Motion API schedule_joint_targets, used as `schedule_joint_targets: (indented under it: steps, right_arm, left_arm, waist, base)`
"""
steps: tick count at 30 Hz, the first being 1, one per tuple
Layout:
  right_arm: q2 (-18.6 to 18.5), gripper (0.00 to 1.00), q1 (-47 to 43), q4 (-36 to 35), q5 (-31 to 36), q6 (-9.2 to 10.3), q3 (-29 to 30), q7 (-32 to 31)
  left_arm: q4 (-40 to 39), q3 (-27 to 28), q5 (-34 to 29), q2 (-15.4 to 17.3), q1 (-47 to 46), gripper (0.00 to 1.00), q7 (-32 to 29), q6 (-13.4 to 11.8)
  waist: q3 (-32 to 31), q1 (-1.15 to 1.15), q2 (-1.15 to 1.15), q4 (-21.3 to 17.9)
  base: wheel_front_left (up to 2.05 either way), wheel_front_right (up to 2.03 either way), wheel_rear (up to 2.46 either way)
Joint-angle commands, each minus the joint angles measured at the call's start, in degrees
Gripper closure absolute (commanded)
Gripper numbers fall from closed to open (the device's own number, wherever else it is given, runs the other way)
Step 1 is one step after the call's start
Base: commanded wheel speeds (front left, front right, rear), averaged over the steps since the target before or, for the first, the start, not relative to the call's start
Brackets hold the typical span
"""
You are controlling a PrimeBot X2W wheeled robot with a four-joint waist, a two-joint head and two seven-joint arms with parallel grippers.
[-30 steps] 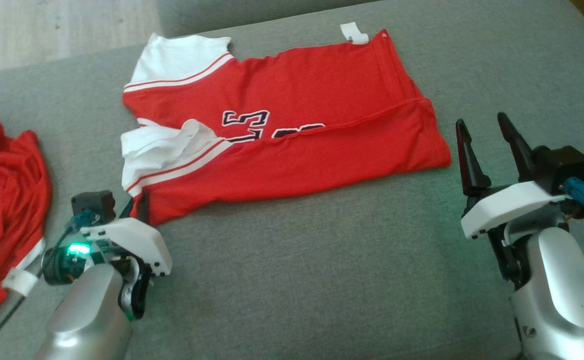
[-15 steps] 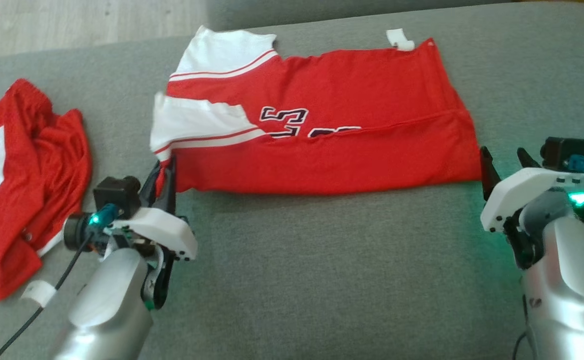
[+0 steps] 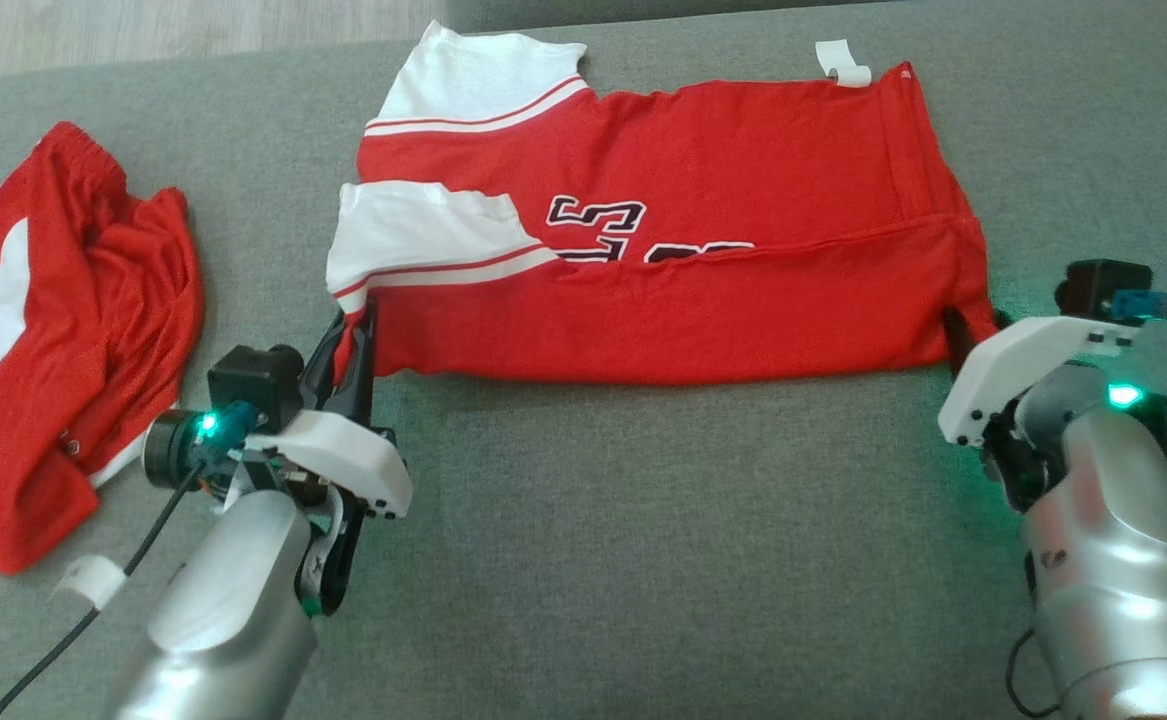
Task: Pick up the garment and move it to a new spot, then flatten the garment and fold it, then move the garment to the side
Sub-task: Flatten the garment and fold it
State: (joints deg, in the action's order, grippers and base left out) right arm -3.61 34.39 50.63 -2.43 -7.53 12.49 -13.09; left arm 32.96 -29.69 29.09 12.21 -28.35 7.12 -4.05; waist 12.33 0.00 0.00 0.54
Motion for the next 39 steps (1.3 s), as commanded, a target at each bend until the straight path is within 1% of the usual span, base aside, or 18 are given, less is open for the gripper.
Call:
schedule_joint_targets:
  steps: [1, 5, 7, 9, 12, 16, 22, 23, 25, 30, 34, 39]
  right_arm:
    - [0.72, 1.0, 0.91, 0.28, 0.5, 0.04, -1.9, 0.31]
    - [0.72, 1.0, 1.86, 1.52, 1.76, 0.04, -2.06, 2.44]
    - [0.72, 1.0, 2.19, 0.9, 3.34, 0.04, -2.47, 4.9]
    - [0.72, 1.0, 2.06, 0.33, 3.82, 0.04, -2.82, 5.95]
    - [0.28, 1.0, 1.01, -0.82, 4.31, 0.04, -4.36, 6.65]
    - [-0.98, 1.0, -1.87, -3.07, 3.04, 0.04, -6.2, 6.29]
    - [-2.87, 1.0, -8.98, -9.05, -0.57, 0.04, -9.08, 3.06]
    - [-2.87, 1.0, -8.98, -9.05, -0.57, 0.04, -9.08, 3.06]
    - [-3.4, 1.0, -11.88, -12.06, -2.04, 0.04, -9.78, 1.31]
    - [-4.42, 1.0, -19.27, -21.05, -4.42, 0.04, -9.99, -2.98]
    - [-3.99, 1.0, -24.61, -27.61, -5.12, 0.04, -8.57, -6.07]
    - [-2.68, 1.0, -28.6, -32.86, -4.88, 0.04, -6.99, -8.3]
  left_arm:
    - [-1.76, 1.72, -0.48, 1.64, -2.87, 1.0, 0.08, -0.37]
    - [-1.41, 1.76, -0.16, 2.09, -2.39, 1.0, -0.13, -0.52]
    - [-0.96, 1.96, 0.18, 2.75, -1.42, 1.0, -0.04, -0.61]
    - [-0.67, 1.91, 0.38, 3.13, -0.5, 1.0, -0.05, -0.6]
    - [-0.42, 1.6, 0.67, 3.38, 1.16, 1.0, -0.13, -0.58]
    - [-0.27, 1.21, 1.38, 3.71, 4.14, 1.0, -0.49, -0.47]
    - [-2.53, 0.35, 2.33, 4.32, 10.09, 1.0, -1.43, -0.95]
    - [-2.53, 0.35, 2.33, 4.32, 10.09, 1.0, -1.43, -0.95]
    - [-4.24, -0.27, 2.44, 4.69, 12.14, 1.0, -2.38, -1.14]
    - [-9.7, -0.65, 2.77, 6.35, 16.59, 1.0, -4.27, -2.71]
    - [-13.65, -0.61, 3.16, 7.18, 18.92, 1.0, -5.73, -4.13]
    - [-15.5, -1.65, 3.39, 7.31, 20.55, 1.0, -7.58, -4.61]
  waist:
    - [0.01, 0.0, 0.0, -0.03]
    - [-0.38, 0.0, 0.0, -0.42]
    - [-1.37, 0.0, 0.0, -1.24]
    - [-2.27, 0.0, 0.0, -1.7]
    - [-4.14, 0.0, 0.0, -2.23]
    - [-7.65, 0.0, 0.0, -2.71]
    - [-12.71, 0.0, 0.0, -3.04]
    - [-12.71, 0.0, 0.0, -3.04]
    - [-13.6, 0.0, 0.0, -3.16]
    - [-14.93, 0.0, 0.0, -3.44]
    - [-15.2, 0.0, 0.0, -3.37]
    - [-15.01, 0.0, 0.0, -3.6]
  base:
    - [0.0, 0.0, 0.0]
    - [0.0, 0.0, 0.0]
    - [0.0, 0.0, 0.0]
    - [0.0, 0.0, 0.0]
    - [0.0, 0.0, 0.0]
    - [0.0, 0.0, 0.0]
    - [0.0, 0.0, 0.0]
    - [0.0, 0.0, 0.0]
    - [0.0, 0.0, 0.0]
    - [0.0, 0.0, 0.0]
    - [0.0, 0.0, 0.0]
    - [0.0, 0.0, 0.0]
